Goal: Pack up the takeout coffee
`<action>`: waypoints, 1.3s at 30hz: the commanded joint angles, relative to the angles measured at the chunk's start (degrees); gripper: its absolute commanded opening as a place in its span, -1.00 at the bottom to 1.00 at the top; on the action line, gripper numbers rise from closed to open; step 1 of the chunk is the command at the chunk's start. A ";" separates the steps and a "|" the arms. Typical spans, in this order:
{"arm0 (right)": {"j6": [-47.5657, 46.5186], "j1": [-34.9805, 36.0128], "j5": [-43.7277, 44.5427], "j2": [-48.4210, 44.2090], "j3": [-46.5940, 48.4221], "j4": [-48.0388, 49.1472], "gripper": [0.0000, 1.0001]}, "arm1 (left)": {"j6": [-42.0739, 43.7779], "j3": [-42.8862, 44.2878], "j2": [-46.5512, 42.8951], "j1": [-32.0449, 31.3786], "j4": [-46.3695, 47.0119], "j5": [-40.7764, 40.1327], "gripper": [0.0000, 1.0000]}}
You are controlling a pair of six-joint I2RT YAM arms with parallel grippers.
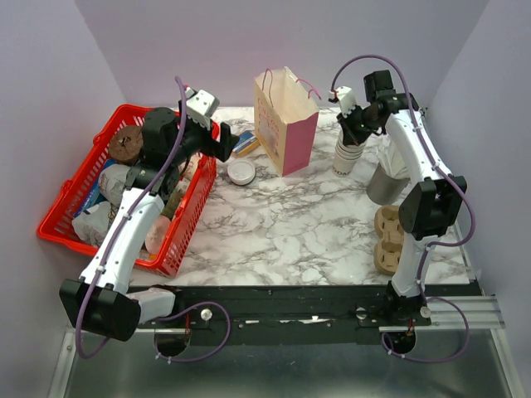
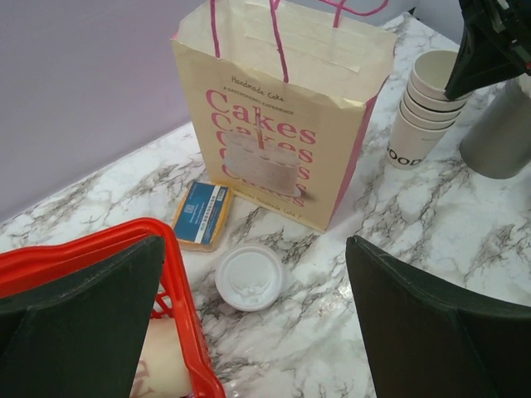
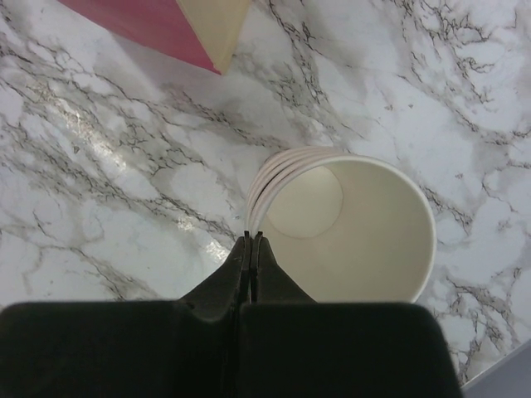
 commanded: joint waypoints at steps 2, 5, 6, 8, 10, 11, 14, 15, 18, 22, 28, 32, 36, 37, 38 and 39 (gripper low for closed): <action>1.01 -0.45 1.26 -1.56 3.53 -0.50 -0.99 | 11.36 -7.20 -1.88 -4.36 2.68 5.24 0.93; 0.04 -0.53 2.58 -1.82 4.31 -0.59 -0.99 | 22.33 -11.76 -3.55 -9.45 5.24 7.97 0.93; -0.05 -0.53 2.94 -1.82 4.23 -0.50 -0.99 | 24.89 -12.39 -3.64 -10.86 5.59 8.32 0.94; -0.92 -0.45 3.46 -2.26 4.32 -0.59 -0.99 | 31.81 -13.97 -3.29 -14.81 7.43 9.38 0.93; -1.10 -0.53 4.25 -2.26 4.23 -0.50 -0.99 | 35.36 -14.94 -1.80 -18.06 9.98 10.43 0.94; -1.19 -0.45 4.78 -2.35 4.14 -0.59 -0.99 | 38.25 -15.90 -1.10 -19.03 13.39 12.18 0.94; -1.63 -0.45 4.78 -2.88 3.88 -0.50 -0.99 | 40.91 -17.49 3.38 -22.28 23.03 14.73 0.94; -1.63 -0.45 4.87 -2.88 4.23 -0.50 -0.99 | 41.17 -17.49 6.44 -22.91 25.79 15.61 0.94; -2.15 -0.53 5.58 -2.62 4.58 -0.33 -0.99 | 44.32 -16.36 13.55 -26.16 34.85 16.15 0.94; -2.60 -0.45 6.19 -1.91 5.37 -0.50 -0.99 | 51.17 -12.14 22.45 -30.02 39.52 15.89 0.94; -0.06 -0.53 8.30 -1.12 6.69 -0.42 -0.99 | 57.52 -8.53 33.52 -35.03 49.62 10.89 0.97; 1.53 -0.45 8.39 -1.73 5.99 -0.41 -0.99 | 56.47 -4.32 38.28 -36.27 53.75 5.96 0.97; 3.20 -0.53 7.43 -1.91 4.85 -0.59 -0.99 | 57.69 -2.91 41.70 -36.45 56.49 3.59 0.97; 4.34 -0.45 7.33 -1.82 4.84 -0.50 -0.99 | 58.13 -2.47 42.15 -36.45 56.31 3.06 0.97; 4.78 -0.45 7.25 -1.91 4.84 -0.50 -0.99 | 58.57 -1.68 42.59 -36.45 55.79 2.53 0.97; 5.13 -0.45 7.33 -1.74 4.93 -0.42 -0.99 | 59.01 -1.32 43.37 -36.45 55.61 1.74 0.97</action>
